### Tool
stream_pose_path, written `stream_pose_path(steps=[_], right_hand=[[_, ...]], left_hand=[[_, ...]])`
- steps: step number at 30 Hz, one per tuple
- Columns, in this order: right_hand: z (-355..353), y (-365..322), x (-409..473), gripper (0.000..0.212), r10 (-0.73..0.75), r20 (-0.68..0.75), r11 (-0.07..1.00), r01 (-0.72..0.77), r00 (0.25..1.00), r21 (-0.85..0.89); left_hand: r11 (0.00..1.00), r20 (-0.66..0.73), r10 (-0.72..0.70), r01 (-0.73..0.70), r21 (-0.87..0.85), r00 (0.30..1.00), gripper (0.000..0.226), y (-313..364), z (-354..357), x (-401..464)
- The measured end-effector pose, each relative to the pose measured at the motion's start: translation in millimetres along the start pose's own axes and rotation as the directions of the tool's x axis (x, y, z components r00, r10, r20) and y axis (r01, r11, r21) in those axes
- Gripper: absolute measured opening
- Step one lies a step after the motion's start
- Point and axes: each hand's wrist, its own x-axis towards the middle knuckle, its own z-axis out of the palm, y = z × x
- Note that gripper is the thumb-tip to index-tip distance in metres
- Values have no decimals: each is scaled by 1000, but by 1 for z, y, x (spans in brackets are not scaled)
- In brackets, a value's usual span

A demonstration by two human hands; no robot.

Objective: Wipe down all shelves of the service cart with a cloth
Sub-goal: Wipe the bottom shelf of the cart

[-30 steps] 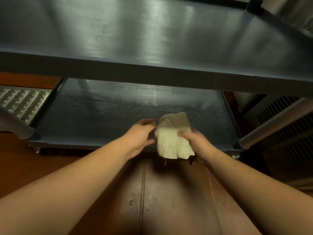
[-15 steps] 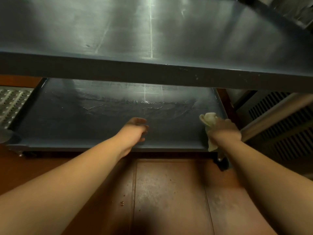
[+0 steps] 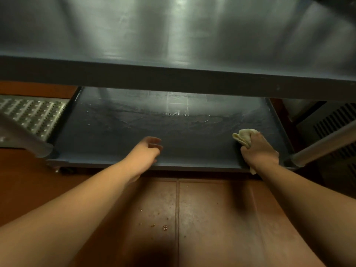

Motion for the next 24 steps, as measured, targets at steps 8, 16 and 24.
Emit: stream_pose_path(steps=[8,16,24], right_hand=[[30,-79,-19,58,-98,-14,986,95,995,-139],[62,-205,-58,59,-229,33,959,232,973,-165],[96,-362,-130,60,-422,111,895,433,900,-108]], left_hand=[[996,-59,-14,8,-90,998,33,-21,-63,-10],[977,-95,-68,47,-207,993,36,-51,-131,-17],[943,-170,-153,92,-321,973,26,-87,-199,-30]])
